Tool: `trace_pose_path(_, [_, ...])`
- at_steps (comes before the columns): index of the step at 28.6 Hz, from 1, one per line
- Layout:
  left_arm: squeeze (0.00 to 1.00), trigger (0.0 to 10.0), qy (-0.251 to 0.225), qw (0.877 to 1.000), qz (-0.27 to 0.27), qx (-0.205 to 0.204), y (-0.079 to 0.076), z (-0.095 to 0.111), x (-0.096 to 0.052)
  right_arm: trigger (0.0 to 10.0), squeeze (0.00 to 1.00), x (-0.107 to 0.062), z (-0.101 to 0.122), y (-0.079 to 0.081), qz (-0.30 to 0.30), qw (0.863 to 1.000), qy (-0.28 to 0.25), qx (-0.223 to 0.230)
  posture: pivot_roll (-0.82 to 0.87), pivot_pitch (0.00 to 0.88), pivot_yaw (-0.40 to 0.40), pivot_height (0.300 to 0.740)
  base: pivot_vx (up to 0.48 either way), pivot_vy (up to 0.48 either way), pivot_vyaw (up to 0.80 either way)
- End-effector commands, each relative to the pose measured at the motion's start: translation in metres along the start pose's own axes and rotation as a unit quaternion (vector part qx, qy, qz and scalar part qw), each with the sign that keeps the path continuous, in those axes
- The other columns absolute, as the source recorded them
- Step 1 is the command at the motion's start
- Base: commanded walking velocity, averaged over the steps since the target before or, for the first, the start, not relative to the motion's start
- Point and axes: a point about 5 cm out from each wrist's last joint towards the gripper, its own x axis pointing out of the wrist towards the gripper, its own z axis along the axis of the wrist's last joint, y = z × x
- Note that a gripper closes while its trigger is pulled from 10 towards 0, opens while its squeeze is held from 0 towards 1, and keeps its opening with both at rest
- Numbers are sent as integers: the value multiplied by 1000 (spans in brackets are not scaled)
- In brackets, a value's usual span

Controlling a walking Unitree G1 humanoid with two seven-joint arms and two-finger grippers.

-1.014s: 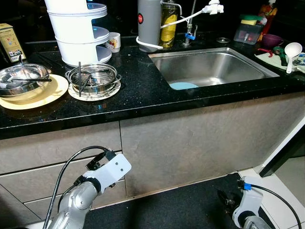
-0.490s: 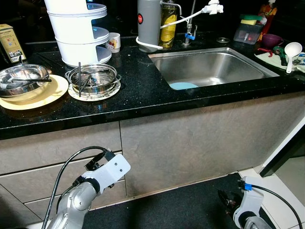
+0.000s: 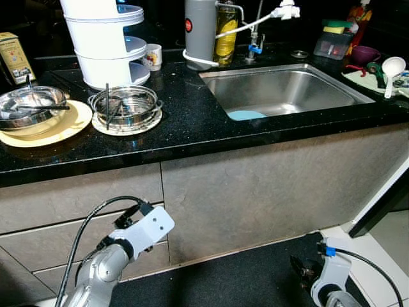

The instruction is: Kitchen organization

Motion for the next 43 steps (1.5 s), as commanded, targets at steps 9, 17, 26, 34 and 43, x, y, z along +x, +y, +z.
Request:
trace_pose_path(9, [0,10000,6,1000,-5,5,2,-5,2,10000,0,4,-1,5,1,1000,4,0,27,0,-51,740,0,0,0])
trace_pose_path(17, [0,10000,7,1000,-5,4,3,-5,3,10000,0,4,-1,6,1,1000,4,0,30,0,-52,740,0,0,0])
trace_pose_path(26, [0,10000,7,1000,-5,4,2,-7,4,10000,0,5,-2,6,0,1000,6,0,35,0,-55,740,0,0,0])
trace_pose_path(34, [0,10000,9,1000,-6,4,2,-9,5,10000,0,6,-3,7,0,1000,8,0,34,0,-51,740,0,0,0])
trace_pose_path(43, [0,10000,8,1000,-6,5,1,-9,5,10000,0,7,-4,6,-1,1000,9,0,37,0,-52,740,0,0,0])
